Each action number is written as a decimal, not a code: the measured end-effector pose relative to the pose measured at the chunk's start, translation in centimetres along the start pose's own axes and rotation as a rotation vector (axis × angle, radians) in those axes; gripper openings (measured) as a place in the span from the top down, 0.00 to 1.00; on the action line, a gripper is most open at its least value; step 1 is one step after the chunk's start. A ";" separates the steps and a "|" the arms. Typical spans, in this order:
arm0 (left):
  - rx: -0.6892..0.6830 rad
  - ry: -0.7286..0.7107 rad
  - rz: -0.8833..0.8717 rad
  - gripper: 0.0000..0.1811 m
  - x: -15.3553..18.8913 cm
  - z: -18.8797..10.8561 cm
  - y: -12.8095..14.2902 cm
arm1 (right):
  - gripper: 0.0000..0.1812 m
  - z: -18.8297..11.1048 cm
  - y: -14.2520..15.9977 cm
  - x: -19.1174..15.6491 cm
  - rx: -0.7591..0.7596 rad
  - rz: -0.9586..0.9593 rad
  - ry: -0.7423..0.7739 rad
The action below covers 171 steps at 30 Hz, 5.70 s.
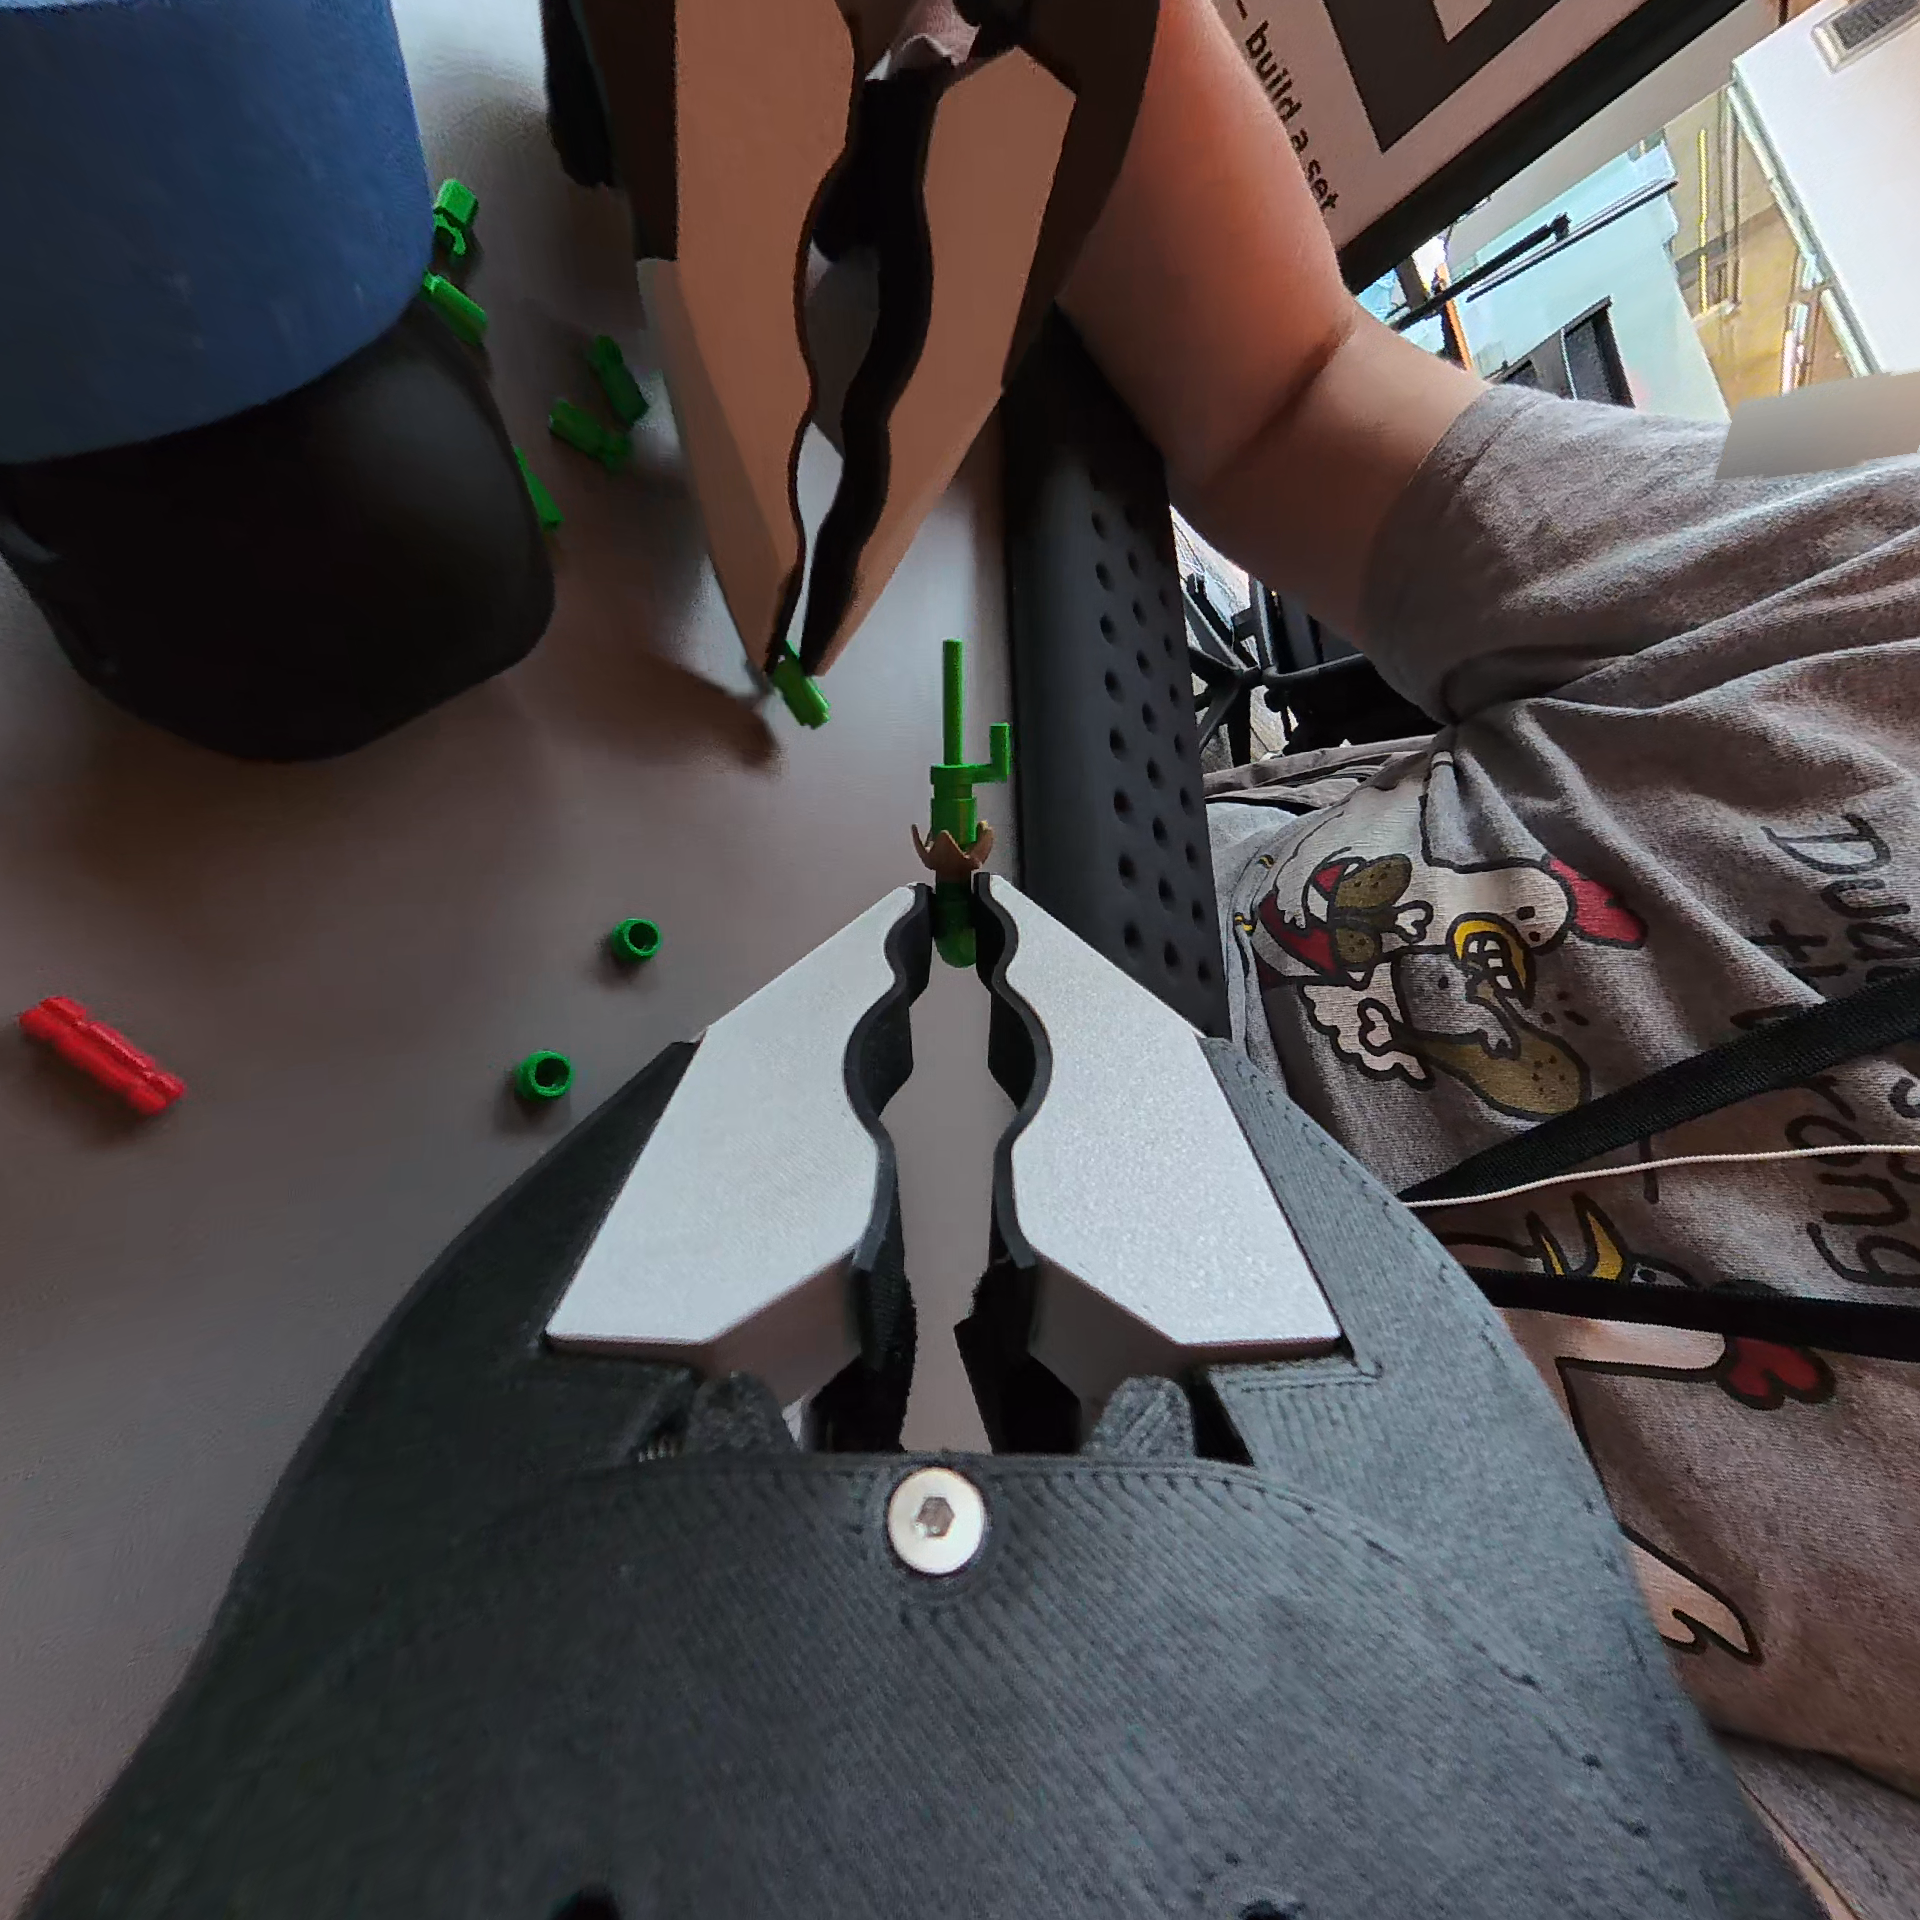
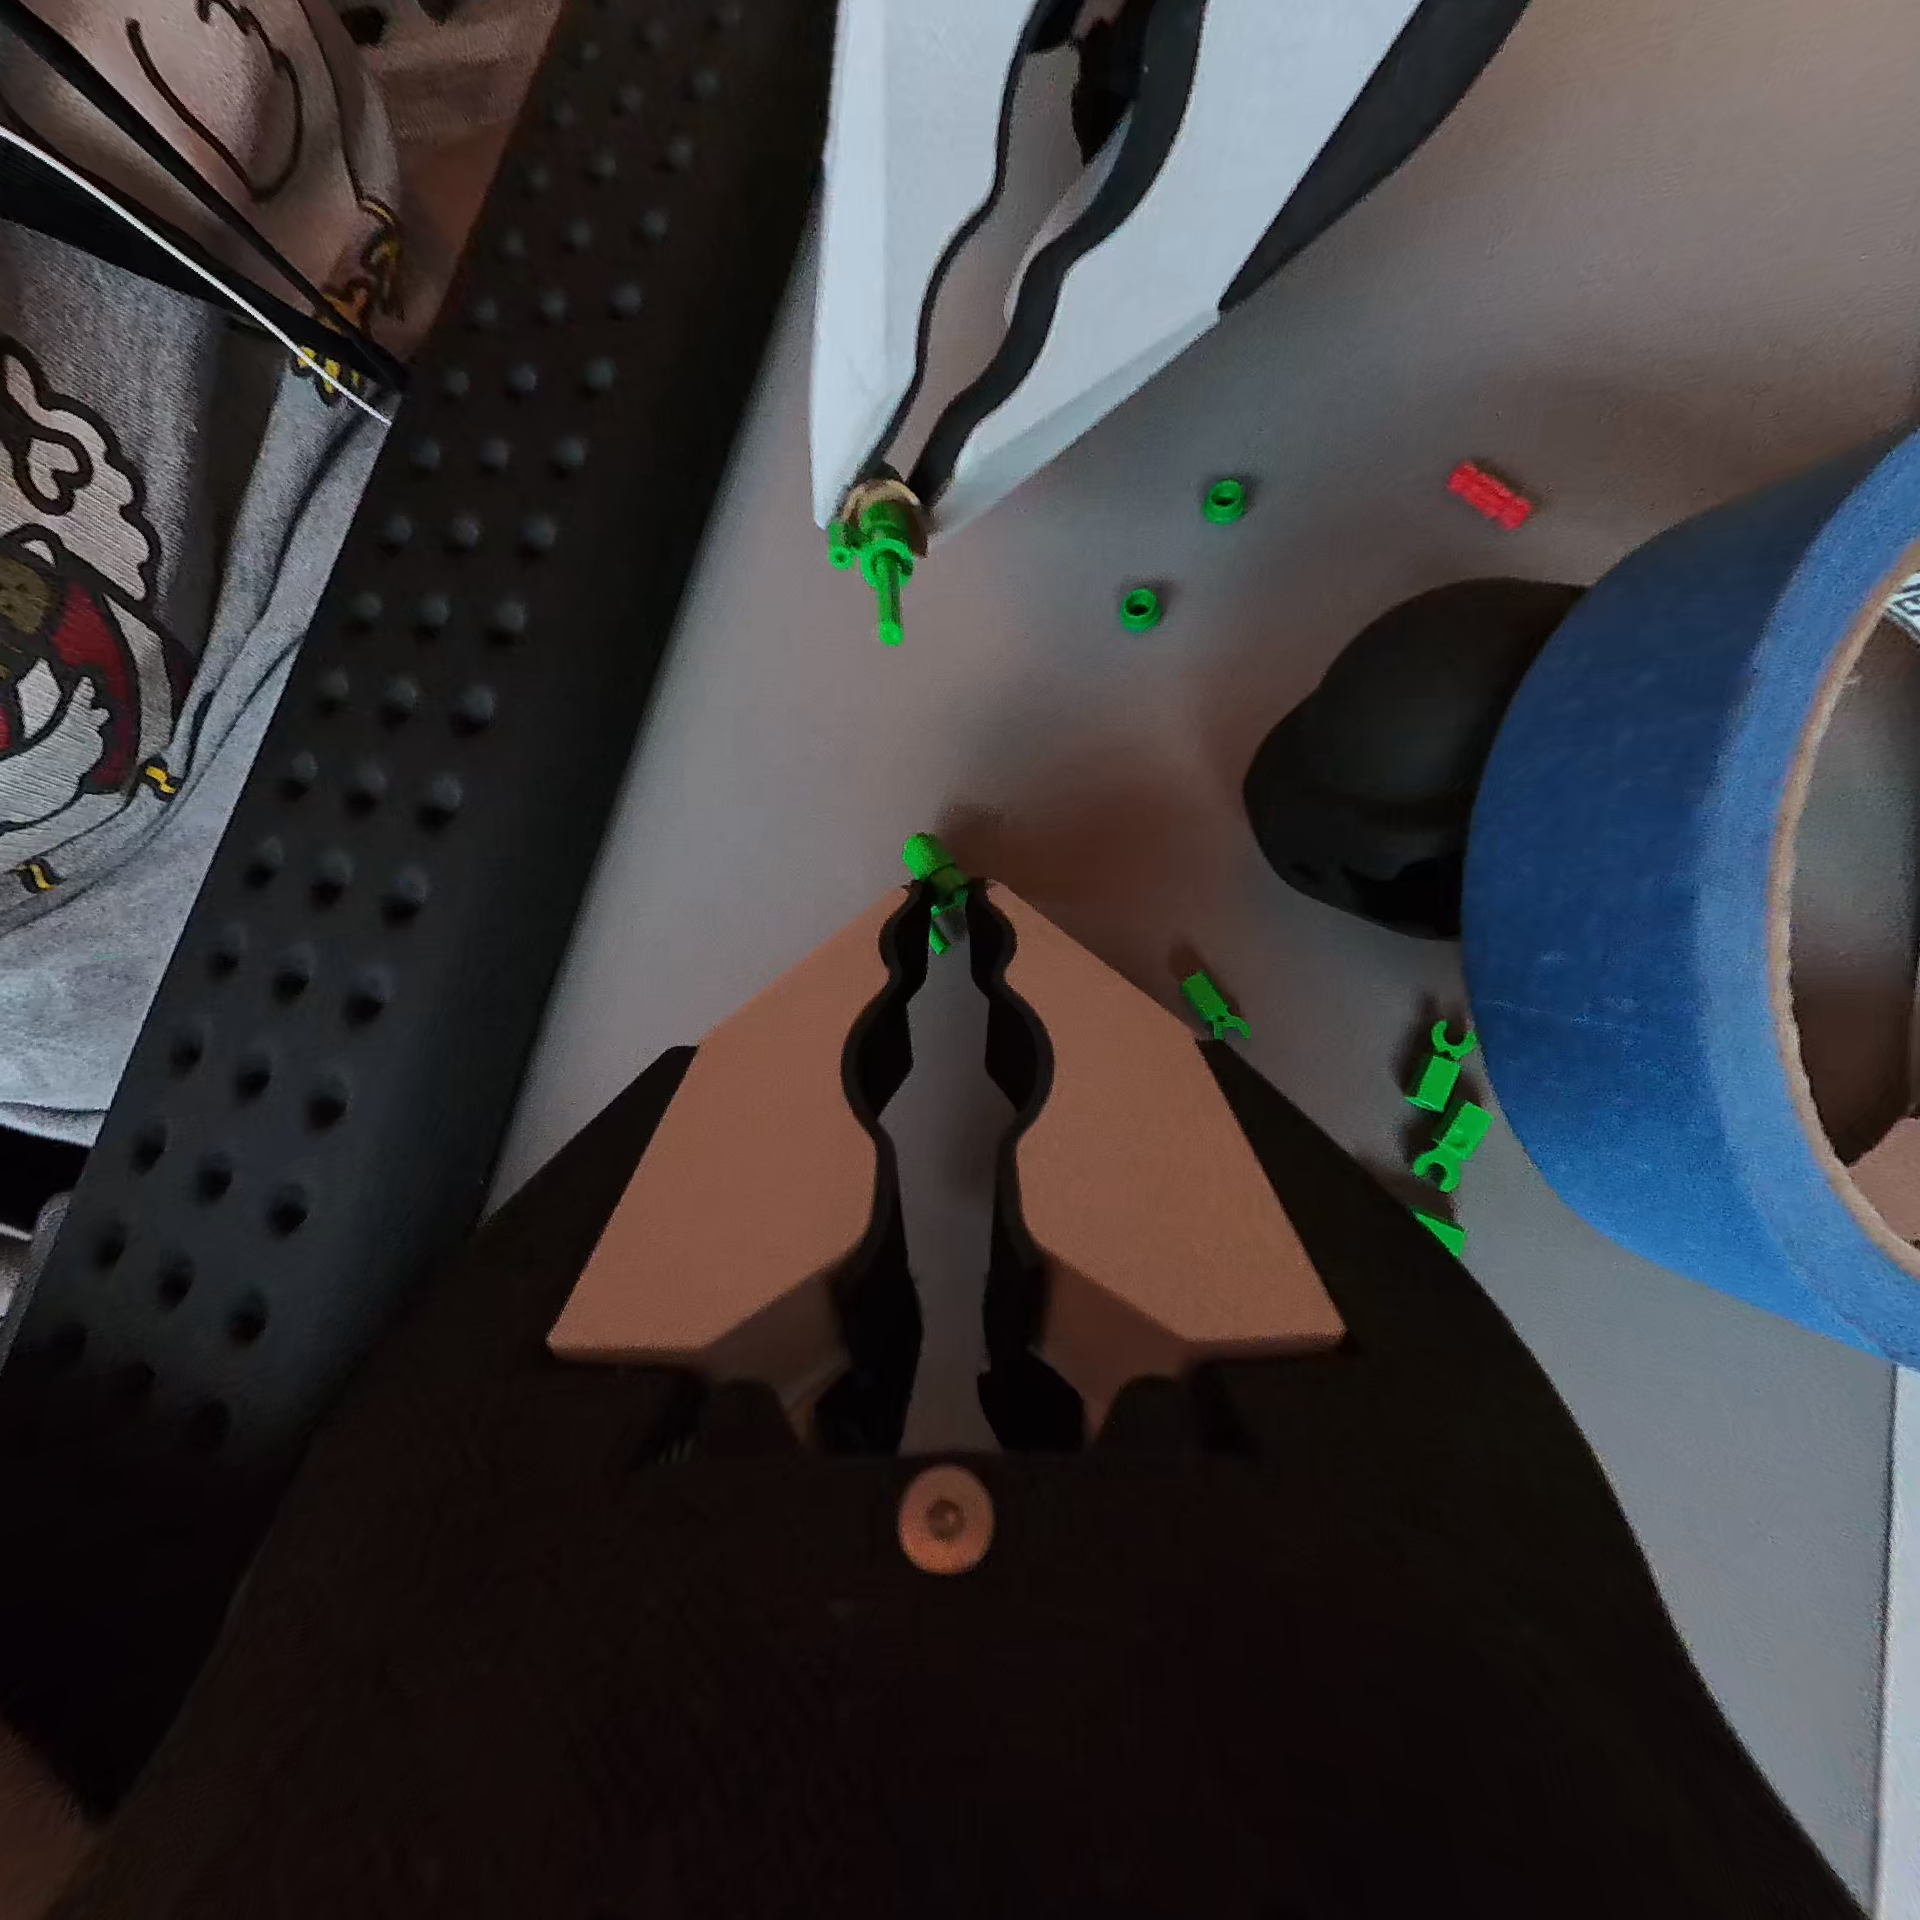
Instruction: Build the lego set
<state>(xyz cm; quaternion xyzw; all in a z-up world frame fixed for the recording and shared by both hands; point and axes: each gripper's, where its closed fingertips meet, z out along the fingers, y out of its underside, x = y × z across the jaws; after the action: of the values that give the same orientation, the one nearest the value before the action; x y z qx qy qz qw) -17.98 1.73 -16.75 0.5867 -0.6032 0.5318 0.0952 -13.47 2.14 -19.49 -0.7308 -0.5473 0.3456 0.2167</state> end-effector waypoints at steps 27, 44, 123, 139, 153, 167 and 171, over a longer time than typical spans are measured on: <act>-0.094 -0.023 -0.232 0.97 -1.4 1.7 2.1 | 0.98 -0.7 -1.1 0.4 0.147 0.012 0.686; -0.115 -0.008 -0.228 0.97 -1.1 1.9 2.4 | 0.98 -0.4 -1.4 0.0 0.163 -0.029 0.655; -0.097 -0.037 -0.142 0.97 -1.5 2.2 1.7 | 1.00 -1.2 -1.4 0.3 0.383 0.384 0.572; -0.195 -0.034 -0.047 0.97 -0.4 2.7 2.9 | 1.00 -0.5 -1.5 -1.6 0.371 0.299 0.431; -0.103 -0.034 -0.162 0.97 -1.1 2.8 1.7 | 1.00 -1.2 -1.0 -0.3 0.373 0.355 0.534; -0.095 -0.032 -0.175 0.97 -1.1 2.8 1.6 | 1.00 -1.3 -1.0 -0.1 0.359 0.322 0.568; -0.111 -0.036 -0.160 0.97 -1.0 2.8 1.8 | 1.00 -1.2 -1.1 -0.4 0.364 0.317 0.543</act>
<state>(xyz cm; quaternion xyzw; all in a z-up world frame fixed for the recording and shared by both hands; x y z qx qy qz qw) -17.74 -0.24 -19.65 0.6364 -0.5845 0.4777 0.1589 -13.37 2.20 -17.85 -0.8213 -0.2791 0.2598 0.4243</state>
